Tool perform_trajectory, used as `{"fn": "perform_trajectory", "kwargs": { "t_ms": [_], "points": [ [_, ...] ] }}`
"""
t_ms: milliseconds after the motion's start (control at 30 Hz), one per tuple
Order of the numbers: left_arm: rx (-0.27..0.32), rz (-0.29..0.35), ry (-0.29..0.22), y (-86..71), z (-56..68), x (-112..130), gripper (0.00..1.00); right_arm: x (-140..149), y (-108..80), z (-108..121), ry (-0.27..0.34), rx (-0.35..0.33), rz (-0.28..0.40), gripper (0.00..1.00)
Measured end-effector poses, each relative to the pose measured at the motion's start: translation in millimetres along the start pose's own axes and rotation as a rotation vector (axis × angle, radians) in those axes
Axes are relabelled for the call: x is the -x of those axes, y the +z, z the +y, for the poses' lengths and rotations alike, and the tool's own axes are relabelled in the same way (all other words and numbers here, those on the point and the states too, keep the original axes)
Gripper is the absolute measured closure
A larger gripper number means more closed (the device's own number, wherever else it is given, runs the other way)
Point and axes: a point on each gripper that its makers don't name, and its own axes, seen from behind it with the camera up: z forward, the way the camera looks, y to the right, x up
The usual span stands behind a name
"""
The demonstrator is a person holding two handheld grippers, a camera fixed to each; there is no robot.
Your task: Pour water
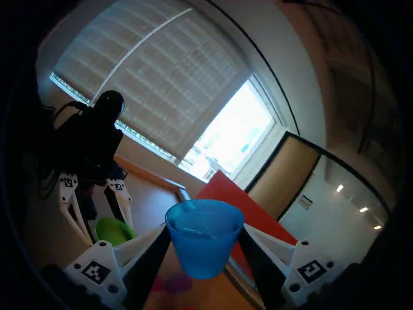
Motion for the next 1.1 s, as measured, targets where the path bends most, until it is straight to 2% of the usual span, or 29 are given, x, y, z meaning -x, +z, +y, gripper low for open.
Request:
{"fn": "perform_trajectory", "kwargs": {
  "t_ms": [1100],
  "points": [
    [0.027,0.010,0.017,6.8,11.8,-9,0.14,-4,7.3,10,-0.371,0.027,-0.048,0.11]
  ]
}}
